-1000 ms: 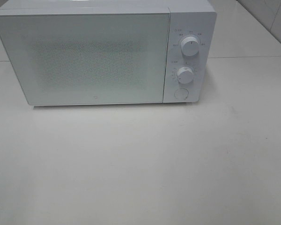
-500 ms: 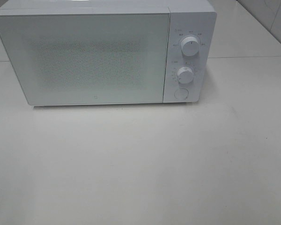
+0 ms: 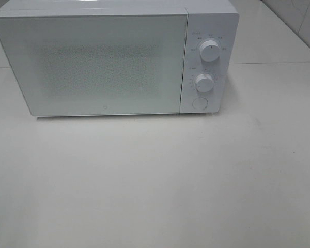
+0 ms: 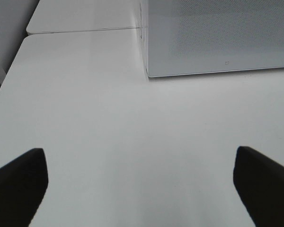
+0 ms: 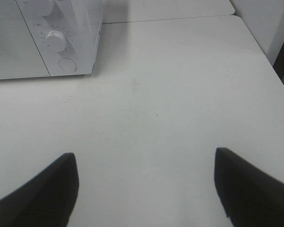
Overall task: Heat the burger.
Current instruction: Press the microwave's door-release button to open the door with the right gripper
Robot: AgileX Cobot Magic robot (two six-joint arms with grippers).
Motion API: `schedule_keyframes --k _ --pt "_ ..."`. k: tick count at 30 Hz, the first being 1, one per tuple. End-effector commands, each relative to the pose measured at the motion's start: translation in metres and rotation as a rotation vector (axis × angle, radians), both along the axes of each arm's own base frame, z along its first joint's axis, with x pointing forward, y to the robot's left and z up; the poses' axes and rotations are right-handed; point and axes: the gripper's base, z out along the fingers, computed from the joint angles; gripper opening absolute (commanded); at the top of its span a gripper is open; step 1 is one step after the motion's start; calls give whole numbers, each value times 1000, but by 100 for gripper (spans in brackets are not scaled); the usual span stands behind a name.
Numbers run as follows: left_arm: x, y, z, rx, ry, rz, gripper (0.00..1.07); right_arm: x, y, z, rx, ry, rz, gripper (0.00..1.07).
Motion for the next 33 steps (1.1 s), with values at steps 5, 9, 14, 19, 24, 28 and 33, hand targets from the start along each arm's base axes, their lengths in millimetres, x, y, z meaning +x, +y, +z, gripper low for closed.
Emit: schedule_keyframes --k 5,9,14,19,24,28,33 --pt "-2 0 0 -3 -24 6 100 -4 0 -1 6 -21 -10 76" --pt "-2 0 0 -3 -24 6 100 -4 0 -1 6 -22 -10 76" --pt "-2 0 0 -3 -24 6 100 -2 0 5 5 -20 -11 76" --pt "-2 0 0 -3 -24 6 100 8 0 15 3 -23 -9 76" --pt "-2 0 0 -3 -24 6 100 27 1 24 0 -52 -3 76" --pt "-2 0 0 -3 -24 6 100 50 2 32 -3 -87 5 76" --pt "-2 0 0 -3 -24 6 100 69 3 35 -3 -93 10 76"
